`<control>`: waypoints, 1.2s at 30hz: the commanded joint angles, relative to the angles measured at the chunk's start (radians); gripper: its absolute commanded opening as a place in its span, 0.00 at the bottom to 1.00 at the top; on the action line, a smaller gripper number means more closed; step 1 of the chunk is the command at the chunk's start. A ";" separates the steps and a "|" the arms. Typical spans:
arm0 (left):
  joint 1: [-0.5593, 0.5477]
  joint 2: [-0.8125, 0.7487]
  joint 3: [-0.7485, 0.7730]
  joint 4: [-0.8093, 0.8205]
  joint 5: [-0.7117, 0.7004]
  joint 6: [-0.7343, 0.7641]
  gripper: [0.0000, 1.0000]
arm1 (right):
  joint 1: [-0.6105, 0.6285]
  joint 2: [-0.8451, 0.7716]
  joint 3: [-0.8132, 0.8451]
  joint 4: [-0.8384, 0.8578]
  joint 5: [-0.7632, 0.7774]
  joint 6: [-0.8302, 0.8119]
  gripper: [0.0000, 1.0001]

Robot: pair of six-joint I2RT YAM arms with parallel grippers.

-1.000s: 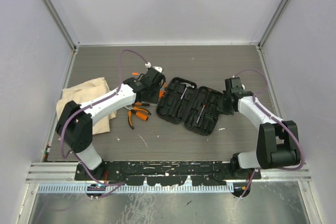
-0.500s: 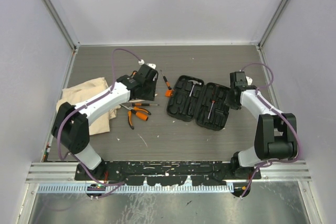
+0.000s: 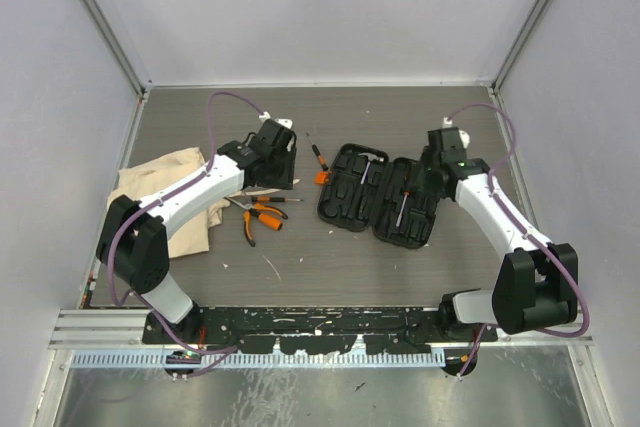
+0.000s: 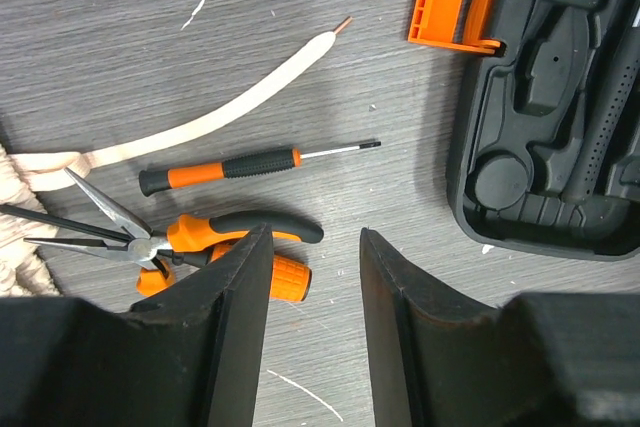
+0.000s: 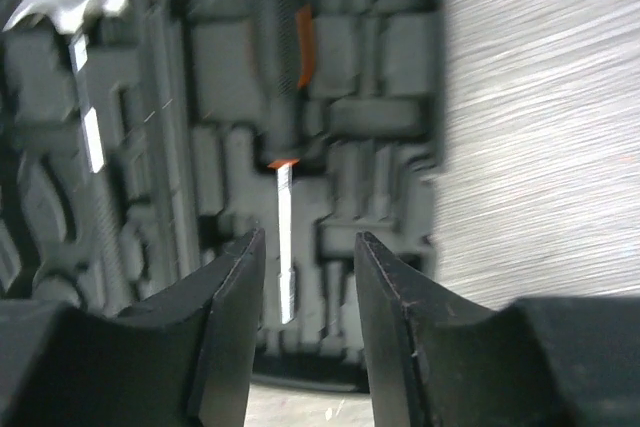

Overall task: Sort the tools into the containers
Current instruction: Adjust the storage box at the center of the board.

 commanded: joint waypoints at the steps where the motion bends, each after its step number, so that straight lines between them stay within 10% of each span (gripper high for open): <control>1: 0.016 -0.018 0.033 0.014 0.010 -0.006 0.42 | 0.152 0.001 0.012 0.020 -0.034 0.098 0.50; 28: 0.033 -0.062 -0.009 0.007 0.025 -0.017 0.46 | 0.301 0.311 0.079 0.163 -0.030 0.154 0.56; 36: 0.043 -0.064 -0.009 0.003 0.026 -0.017 0.46 | 0.316 0.346 0.077 0.131 0.004 0.114 0.37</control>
